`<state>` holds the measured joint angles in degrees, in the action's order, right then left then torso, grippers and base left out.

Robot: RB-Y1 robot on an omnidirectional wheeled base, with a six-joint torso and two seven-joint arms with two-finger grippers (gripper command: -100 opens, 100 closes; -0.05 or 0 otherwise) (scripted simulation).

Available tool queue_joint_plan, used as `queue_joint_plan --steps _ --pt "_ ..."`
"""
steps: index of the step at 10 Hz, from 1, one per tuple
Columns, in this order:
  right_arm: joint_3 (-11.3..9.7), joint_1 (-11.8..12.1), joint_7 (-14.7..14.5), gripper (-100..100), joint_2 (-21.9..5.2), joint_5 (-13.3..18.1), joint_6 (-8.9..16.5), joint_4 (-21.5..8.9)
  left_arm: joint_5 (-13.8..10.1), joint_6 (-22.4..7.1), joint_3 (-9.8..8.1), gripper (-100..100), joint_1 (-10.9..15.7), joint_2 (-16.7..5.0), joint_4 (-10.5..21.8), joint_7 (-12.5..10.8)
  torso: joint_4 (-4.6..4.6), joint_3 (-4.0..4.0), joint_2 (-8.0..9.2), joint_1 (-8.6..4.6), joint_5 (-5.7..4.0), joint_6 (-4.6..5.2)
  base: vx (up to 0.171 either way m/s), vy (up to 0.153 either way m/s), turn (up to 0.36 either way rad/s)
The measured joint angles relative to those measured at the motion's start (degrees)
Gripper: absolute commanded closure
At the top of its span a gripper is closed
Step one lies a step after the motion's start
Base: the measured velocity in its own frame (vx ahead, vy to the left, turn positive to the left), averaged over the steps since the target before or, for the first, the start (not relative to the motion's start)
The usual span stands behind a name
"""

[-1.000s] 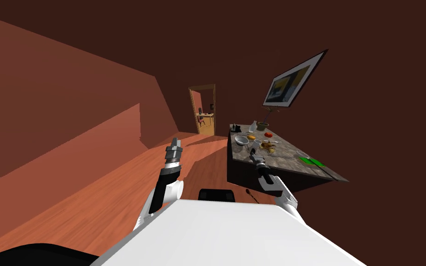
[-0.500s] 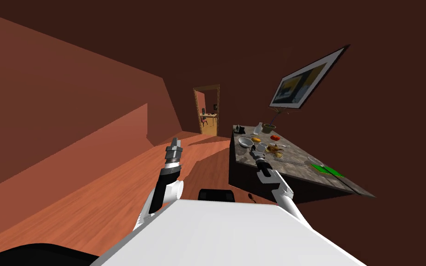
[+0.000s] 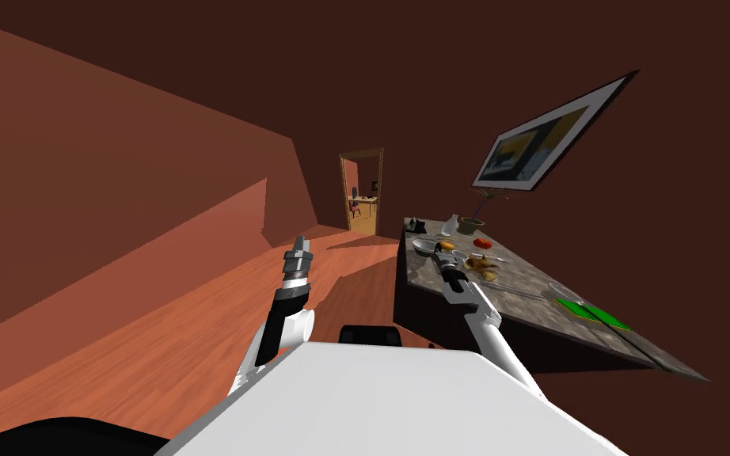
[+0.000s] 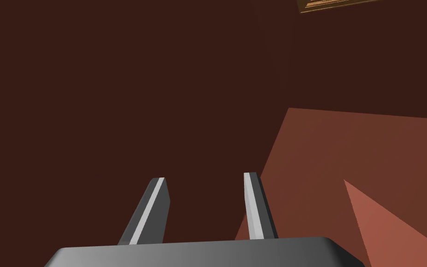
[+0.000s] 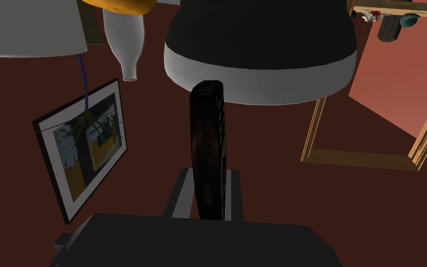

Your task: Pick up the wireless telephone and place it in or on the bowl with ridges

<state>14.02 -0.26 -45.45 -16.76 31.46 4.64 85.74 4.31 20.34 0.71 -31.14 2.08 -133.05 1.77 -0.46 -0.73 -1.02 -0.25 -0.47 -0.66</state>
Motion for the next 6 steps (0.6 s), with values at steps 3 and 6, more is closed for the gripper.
queue_joint_plan --steps 3,6 --pt "0.7 -3.7 2.8 100 -1.7 0.4 3.6 -0.2 0.0 0.0 0.0 0 0.0 0.0 0.0 0.0 -0.14 -0.41 -0.69 -0.1 -0.09 -0.24 0.065 -0.04 0.126" --pt "0.7 -4.0 3.0 -100 -1.9 0.4 3.8 -0.1 0.0 0.0 0.0 0 0.0 0.0 0.0 0.0 -0.23 -0.4 -0.55 -0.03 -0.18 -0.19 0.002 -0.002 -0.001"
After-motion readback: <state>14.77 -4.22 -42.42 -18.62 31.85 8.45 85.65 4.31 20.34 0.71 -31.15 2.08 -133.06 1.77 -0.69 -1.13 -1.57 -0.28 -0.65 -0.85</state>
